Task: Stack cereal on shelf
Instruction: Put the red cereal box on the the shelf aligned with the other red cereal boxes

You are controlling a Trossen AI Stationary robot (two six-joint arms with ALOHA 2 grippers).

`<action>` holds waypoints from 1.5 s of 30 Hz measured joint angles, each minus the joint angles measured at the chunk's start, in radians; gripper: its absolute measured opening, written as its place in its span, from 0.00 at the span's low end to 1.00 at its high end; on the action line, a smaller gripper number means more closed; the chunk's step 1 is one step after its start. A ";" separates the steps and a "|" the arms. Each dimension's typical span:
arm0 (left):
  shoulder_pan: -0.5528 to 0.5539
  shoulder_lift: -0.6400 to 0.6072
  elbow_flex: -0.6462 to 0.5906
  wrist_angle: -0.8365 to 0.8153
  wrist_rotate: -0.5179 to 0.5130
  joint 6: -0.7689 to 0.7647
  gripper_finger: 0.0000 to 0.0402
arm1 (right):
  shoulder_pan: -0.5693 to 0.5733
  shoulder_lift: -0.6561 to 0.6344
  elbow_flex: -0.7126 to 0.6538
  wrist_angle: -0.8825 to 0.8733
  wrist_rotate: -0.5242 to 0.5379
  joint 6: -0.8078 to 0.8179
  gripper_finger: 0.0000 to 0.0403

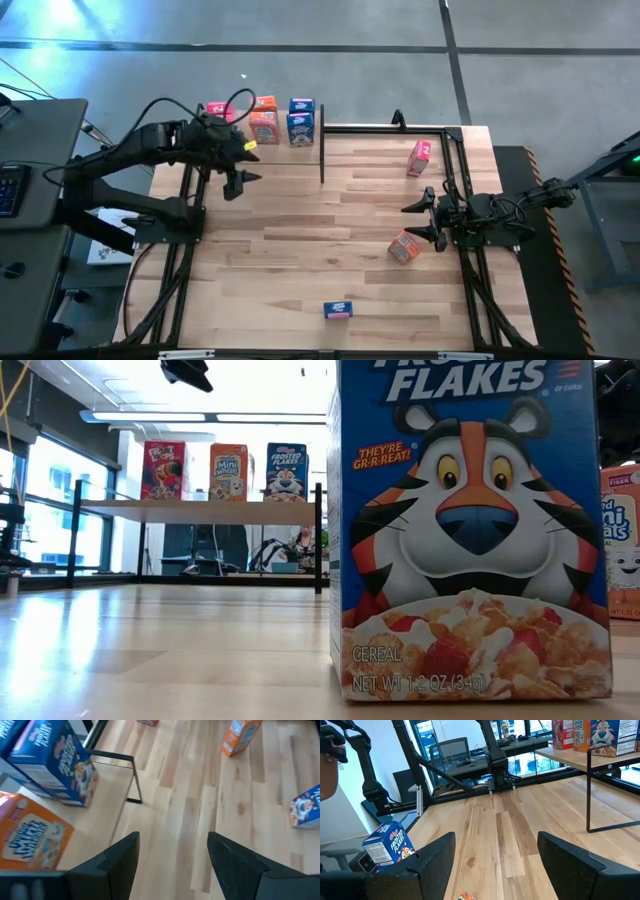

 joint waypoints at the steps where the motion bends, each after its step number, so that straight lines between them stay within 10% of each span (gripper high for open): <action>1: -0.011 0.000 0.000 0.000 -0.001 -0.012 0.56 | 0.000 0.000 0.000 0.000 0.000 0.000 0.68; 26: -0.229 0.003 0.000 0.076 -0.056 -0.278 0.56 | 0.000 0.000 -0.002 0.012 0.004 0.271 0.68; 45: -0.230 0.034 0.001 0.073 -0.079 -0.277 0.56 | 0.000 0.000 -0.002 0.383 0.117 0.019 0.68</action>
